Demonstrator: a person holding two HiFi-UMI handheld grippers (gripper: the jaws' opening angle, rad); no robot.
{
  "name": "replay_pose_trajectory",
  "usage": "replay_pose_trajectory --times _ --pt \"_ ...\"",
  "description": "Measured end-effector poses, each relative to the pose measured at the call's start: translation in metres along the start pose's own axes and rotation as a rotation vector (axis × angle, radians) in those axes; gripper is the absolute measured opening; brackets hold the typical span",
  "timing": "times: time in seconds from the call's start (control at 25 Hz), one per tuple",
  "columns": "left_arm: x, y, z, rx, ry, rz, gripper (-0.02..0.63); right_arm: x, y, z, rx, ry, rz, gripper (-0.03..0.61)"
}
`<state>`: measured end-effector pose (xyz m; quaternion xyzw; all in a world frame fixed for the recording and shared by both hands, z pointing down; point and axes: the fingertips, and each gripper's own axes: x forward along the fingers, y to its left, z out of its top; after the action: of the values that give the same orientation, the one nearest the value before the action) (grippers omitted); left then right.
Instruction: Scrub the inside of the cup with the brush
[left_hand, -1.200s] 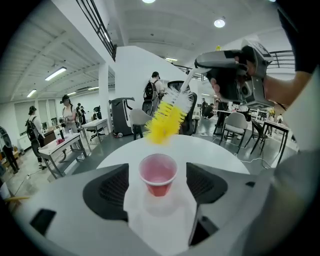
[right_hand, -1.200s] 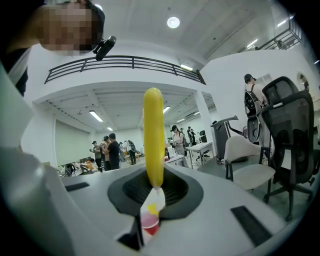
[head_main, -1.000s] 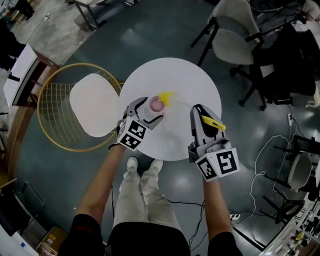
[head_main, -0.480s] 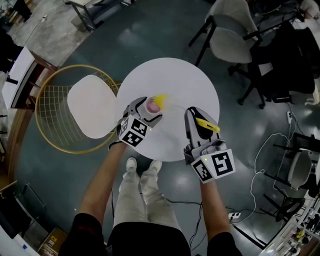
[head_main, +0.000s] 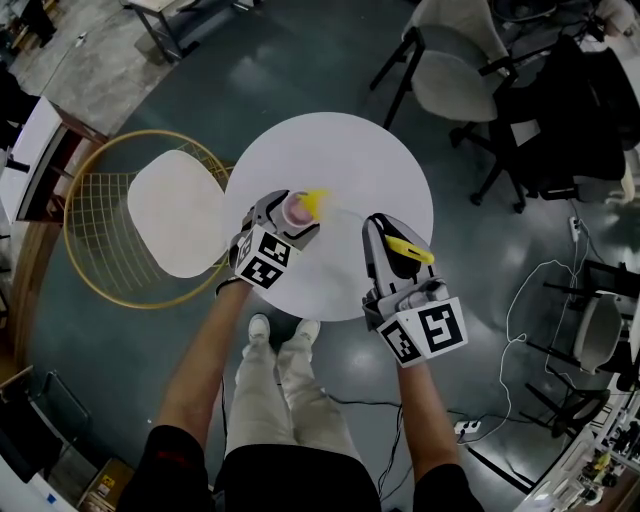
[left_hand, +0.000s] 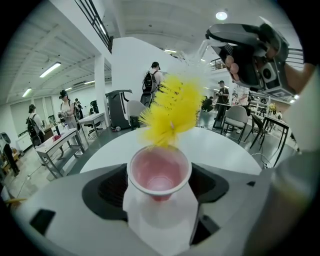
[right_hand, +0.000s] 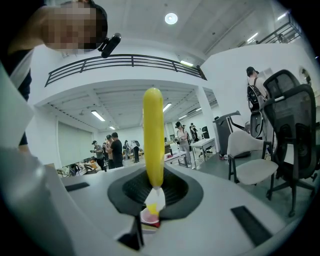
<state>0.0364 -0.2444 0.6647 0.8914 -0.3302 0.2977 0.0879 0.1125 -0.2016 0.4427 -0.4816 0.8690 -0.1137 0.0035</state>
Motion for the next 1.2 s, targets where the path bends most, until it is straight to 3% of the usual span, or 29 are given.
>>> replay_pose_trajectory --times 0.68,1.2 --pt "-0.006 -0.004 0.003 0.119 0.055 0.015 0.365 -0.001 0.010 0.001 -0.002 0.011 0.060 0.044" --pt "-0.009 -0.013 0.005 0.236 0.076 0.021 0.364 0.008 0.013 -0.026 -0.011 0.087 0.082 0.044"
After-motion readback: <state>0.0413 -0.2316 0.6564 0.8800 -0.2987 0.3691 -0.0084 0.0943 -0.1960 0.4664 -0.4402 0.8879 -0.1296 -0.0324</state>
